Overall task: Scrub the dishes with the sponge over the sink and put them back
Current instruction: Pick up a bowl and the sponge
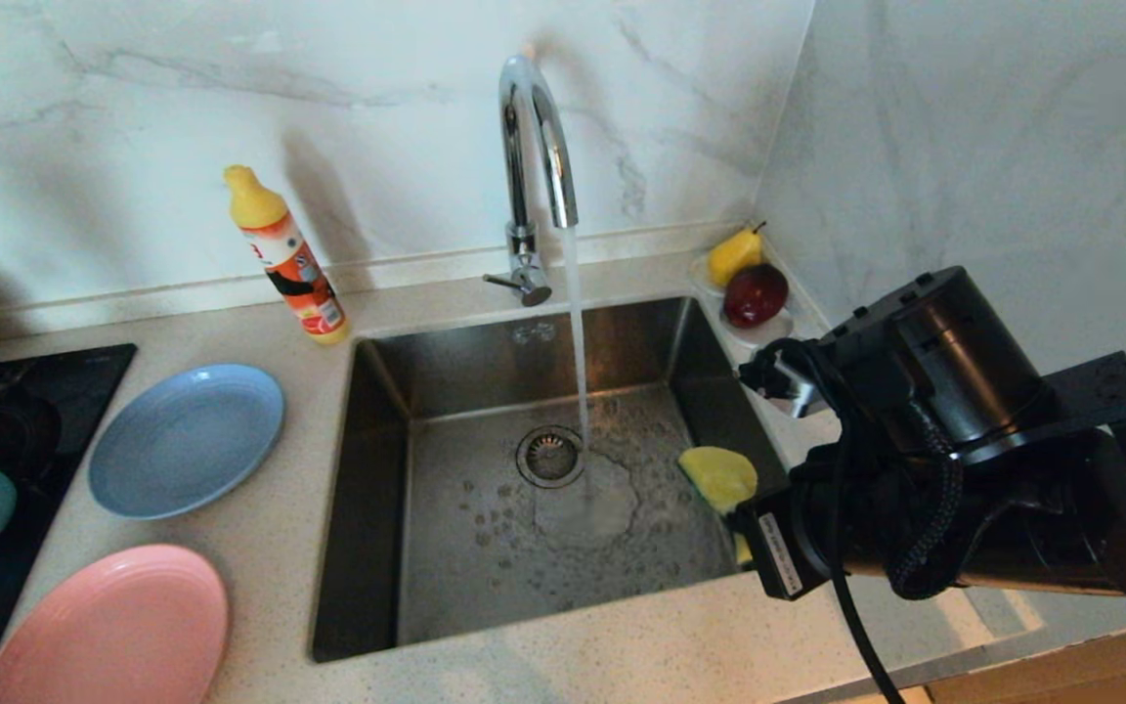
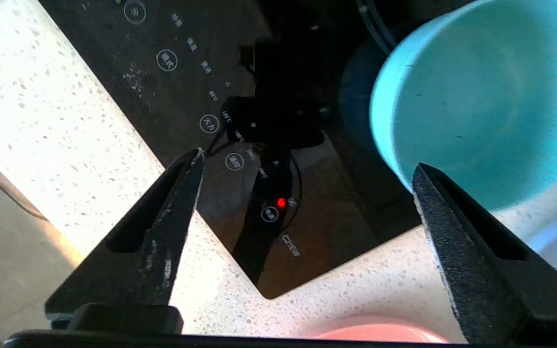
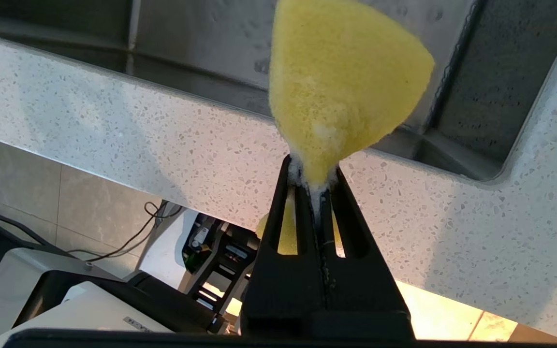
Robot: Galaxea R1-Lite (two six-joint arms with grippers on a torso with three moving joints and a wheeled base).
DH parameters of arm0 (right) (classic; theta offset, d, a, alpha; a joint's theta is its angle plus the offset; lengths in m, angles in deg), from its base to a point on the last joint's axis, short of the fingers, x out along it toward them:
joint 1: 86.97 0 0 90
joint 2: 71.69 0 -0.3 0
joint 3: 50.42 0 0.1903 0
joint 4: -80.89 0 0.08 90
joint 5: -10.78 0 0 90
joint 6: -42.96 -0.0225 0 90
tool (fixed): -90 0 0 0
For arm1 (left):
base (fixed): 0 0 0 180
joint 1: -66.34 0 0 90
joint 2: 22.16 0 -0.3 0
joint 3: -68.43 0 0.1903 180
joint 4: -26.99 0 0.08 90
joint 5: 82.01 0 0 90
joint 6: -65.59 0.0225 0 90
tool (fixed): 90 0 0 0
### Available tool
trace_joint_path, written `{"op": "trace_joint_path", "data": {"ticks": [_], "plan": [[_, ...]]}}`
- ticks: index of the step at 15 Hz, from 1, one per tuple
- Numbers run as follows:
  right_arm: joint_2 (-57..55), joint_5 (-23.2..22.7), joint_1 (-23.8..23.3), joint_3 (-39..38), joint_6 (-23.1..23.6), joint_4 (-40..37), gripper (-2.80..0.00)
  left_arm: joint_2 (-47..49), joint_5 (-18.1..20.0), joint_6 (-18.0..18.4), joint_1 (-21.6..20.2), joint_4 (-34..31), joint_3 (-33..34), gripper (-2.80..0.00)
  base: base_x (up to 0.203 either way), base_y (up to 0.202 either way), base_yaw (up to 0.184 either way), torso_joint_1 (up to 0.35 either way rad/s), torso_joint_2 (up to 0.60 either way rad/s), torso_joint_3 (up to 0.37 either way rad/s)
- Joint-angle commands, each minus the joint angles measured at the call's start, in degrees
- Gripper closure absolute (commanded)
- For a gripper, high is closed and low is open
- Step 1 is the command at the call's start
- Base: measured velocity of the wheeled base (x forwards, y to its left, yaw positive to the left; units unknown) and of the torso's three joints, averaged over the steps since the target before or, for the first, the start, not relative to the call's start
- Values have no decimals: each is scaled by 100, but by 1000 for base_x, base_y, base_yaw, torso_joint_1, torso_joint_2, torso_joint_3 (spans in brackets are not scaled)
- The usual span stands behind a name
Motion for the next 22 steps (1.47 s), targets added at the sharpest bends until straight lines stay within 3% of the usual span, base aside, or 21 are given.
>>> {"op": "trace_joint_path", "data": {"ticks": [1,11,15,18,22], "plan": [[-31,7,2,3,-10,-2,0,229,16,-14,-48,-19,-3,-280,0,0,0,0,0,0],[-58,16,11,12,-168,-2,0,705,35,-185,-141,130,-41,-280,0,0,0,0,0,0],[-49,16,2,12,-160,-20,0,380,631,-369,-147,71,-77,-280,0,0,0,0,0,0],[-66,16,2,12,-168,-11,0,199,702,-439,-143,112,-165,-280,0,0,0,0,0,0],[-121,16,2,20,-168,13,0,704,693,-599,-139,125,-433,-280,0,0,0,0,0,0]]}}
